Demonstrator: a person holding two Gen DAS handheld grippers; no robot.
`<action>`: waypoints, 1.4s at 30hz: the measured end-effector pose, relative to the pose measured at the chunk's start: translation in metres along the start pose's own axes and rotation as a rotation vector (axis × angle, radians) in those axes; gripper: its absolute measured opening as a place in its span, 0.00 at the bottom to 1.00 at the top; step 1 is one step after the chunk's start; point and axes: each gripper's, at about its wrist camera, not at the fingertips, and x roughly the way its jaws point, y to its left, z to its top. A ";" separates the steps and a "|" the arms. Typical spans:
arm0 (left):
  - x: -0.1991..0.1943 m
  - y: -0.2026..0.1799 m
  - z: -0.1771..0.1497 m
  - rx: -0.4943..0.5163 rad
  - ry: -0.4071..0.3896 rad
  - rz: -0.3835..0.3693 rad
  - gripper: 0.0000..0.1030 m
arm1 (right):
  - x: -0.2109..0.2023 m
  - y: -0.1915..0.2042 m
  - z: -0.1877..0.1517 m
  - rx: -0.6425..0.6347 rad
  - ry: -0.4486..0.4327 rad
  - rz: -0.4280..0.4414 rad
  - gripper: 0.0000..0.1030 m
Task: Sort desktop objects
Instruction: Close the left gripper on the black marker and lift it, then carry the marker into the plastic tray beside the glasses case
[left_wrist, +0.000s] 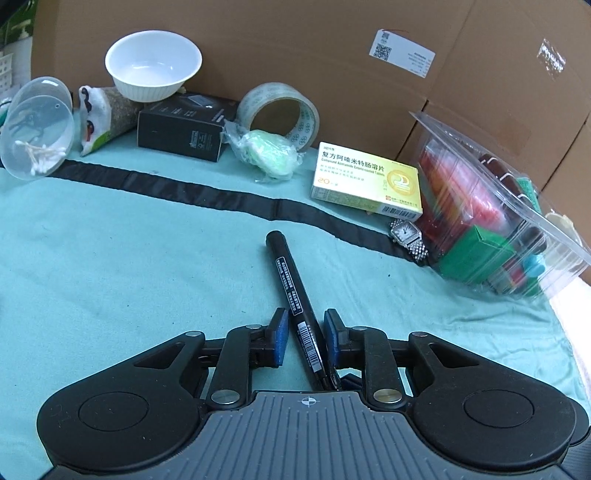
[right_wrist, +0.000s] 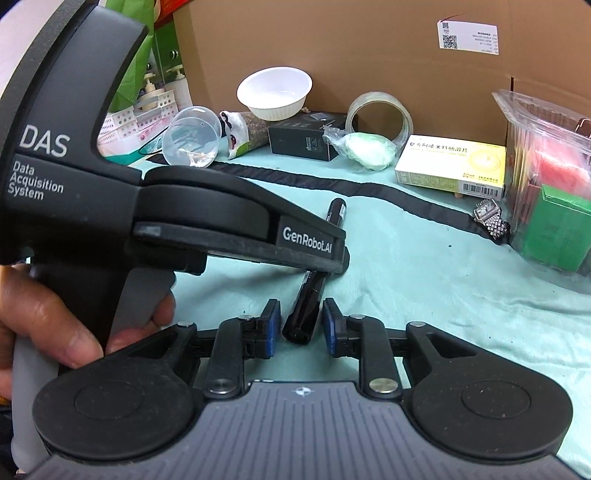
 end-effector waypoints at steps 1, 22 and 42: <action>0.000 -0.001 0.000 0.009 0.000 0.000 0.37 | 0.000 0.000 0.000 -0.001 -0.001 0.000 0.28; -0.047 -0.049 0.023 0.062 -0.155 -0.077 0.15 | -0.064 -0.005 0.019 -0.014 -0.178 -0.047 0.24; -0.002 -0.170 0.096 0.190 -0.202 -0.291 0.15 | -0.113 -0.106 0.054 0.102 -0.368 -0.241 0.24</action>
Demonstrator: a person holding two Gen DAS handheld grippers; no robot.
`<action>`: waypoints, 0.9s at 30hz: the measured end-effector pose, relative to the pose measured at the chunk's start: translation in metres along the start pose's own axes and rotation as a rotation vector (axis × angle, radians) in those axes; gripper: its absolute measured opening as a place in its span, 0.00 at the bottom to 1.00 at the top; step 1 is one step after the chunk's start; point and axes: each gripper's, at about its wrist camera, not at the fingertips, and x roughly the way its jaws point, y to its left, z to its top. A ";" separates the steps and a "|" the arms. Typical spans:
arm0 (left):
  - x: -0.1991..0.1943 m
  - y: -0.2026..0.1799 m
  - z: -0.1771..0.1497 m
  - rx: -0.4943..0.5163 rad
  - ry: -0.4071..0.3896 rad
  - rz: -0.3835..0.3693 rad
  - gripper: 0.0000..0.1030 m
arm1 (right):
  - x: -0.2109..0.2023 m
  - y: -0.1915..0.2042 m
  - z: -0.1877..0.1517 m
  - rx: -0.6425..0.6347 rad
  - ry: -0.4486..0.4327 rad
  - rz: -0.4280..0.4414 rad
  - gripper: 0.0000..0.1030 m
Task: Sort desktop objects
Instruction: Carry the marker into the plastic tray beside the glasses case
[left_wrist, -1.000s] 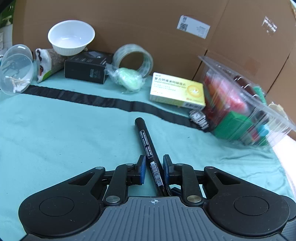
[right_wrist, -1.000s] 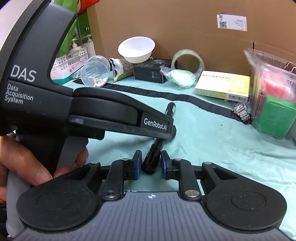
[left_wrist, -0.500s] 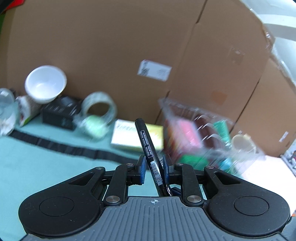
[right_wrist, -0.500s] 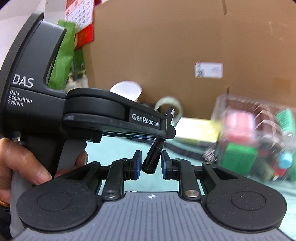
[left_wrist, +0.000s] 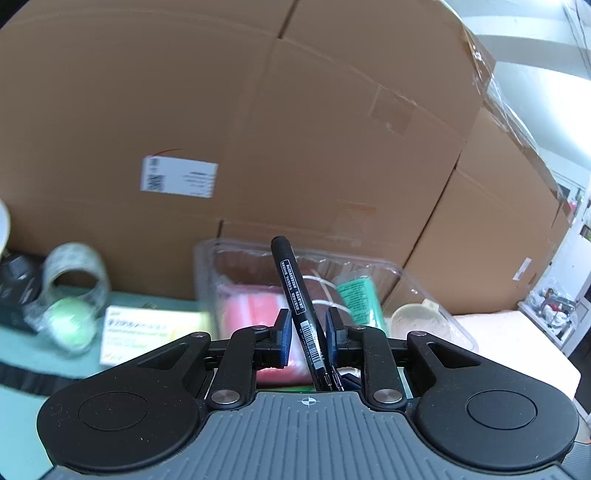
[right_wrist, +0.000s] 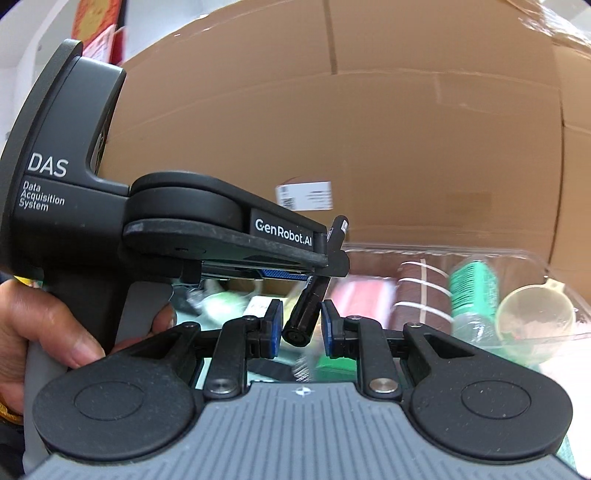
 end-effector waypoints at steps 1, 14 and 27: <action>0.007 0.000 0.003 0.003 0.005 -0.003 0.15 | 0.004 -0.005 0.001 0.009 0.001 -0.003 0.24; 0.080 0.017 0.018 -0.017 0.089 -0.040 0.40 | 0.054 -0.040 0.003 0.028 0.012 -0.045 0.27; 0.054 0.019 0.007 0.002 0.028 -0.022 1.00 | 0.039 -0.048 -0.004 0.015 -0.030 -0.162 1.00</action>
